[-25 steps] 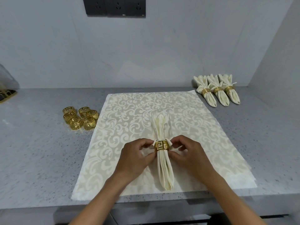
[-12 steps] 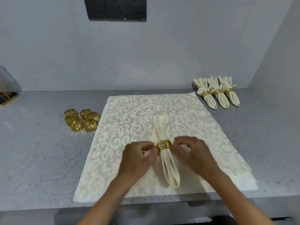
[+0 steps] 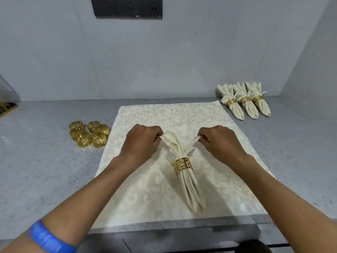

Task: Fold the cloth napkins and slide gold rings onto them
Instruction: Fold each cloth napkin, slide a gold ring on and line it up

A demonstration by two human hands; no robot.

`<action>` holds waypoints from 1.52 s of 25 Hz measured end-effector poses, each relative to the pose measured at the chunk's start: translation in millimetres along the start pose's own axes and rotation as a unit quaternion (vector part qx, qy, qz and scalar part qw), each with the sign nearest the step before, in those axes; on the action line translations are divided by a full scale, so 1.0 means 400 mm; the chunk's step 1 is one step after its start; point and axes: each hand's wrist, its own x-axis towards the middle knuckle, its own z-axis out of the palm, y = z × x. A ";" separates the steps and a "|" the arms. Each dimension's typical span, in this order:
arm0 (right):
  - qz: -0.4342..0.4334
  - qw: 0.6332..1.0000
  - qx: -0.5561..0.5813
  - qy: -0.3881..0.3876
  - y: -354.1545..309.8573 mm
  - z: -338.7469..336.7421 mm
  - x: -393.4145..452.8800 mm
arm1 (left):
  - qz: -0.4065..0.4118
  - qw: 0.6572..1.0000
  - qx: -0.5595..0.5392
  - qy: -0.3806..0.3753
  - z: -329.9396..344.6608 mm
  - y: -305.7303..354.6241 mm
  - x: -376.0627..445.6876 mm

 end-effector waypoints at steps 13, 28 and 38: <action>0.194 0.979 0.048 -0.043 -0.197 0.014 -0.186 | -0.137 0.979 -0.116 -0.099 0.023 0.040 -0.182; 0.356 0.930 -0.017 0.088 0.508 -0.120 -0.092 | 0.034 0.964 -0.105 -0.242 0.334 0.292 0.246; 0.476 0.867 -0.067 0.127 0.986 0.057 0.197 | 0.017 0.994 -0.039 -0.099 0.566 0.328 0.405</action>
